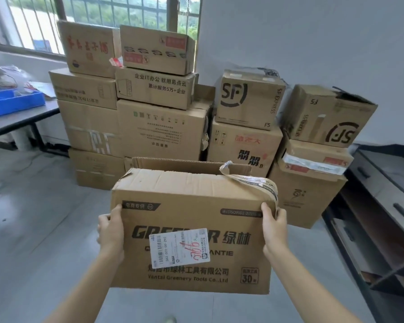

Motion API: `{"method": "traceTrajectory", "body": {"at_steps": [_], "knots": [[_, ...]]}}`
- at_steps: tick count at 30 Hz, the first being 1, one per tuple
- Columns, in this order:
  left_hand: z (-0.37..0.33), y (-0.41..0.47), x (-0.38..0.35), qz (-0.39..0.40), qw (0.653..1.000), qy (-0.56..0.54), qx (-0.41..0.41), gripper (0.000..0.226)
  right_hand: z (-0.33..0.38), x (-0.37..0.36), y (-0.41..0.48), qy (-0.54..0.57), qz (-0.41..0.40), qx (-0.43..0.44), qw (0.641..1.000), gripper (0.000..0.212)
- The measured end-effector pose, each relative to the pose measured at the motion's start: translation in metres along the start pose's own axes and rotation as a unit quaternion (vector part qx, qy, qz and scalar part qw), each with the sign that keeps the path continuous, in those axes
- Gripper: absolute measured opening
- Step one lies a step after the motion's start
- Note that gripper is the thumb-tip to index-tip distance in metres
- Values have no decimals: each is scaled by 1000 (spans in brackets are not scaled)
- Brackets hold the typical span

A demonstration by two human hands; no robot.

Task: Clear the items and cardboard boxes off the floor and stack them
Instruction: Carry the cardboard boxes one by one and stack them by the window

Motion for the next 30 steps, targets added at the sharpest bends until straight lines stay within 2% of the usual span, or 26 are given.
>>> {"method": "traceTrajectory", "body": {"at_steps": [7, 11, 13, 16, 18, 24, 30], "knots": [[-58, 113, -137, 59, 997, -46, -10, 50, 101, -47, 118, 10, -46, 46, 998, 25], [-103, 148, -205, 74, 992, -87, -53, 42, 159, -55, 164, 42, -76, 96, 992, 34], [-121, 159, -238, 78, 988, -106, -83, 35, 178, -55, 187, 50, -89, 114, 988, 30], [-147, 180, -295, 95, 978, -135, -125, 29, 208, -58, 234, 69, -101, 146, 982, 3], [-165, 194, -337, 99, 972, -151, -147, 24, 230, -60, 270, 90, -107, 178, 974, 12], [-242, 216, -474, 140, 936, -202, -252, 22, 306, -41, 384, 137, -134, 270, 944, 11], [-303, 220, -606, 162, 899, -242, -326, 23, 385, -21, 490, 220, -127, 338, 906, 15]]}}
Point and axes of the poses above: each hand's wrist, its own y-axis towards the middle knuckle, its own x-axis out of the back of the hand, z = x × y, the point moved 10 cm from there along y, towards the middle knuckle, and after that the axes turned 14 degrees about -y, right-handed, at the moved point
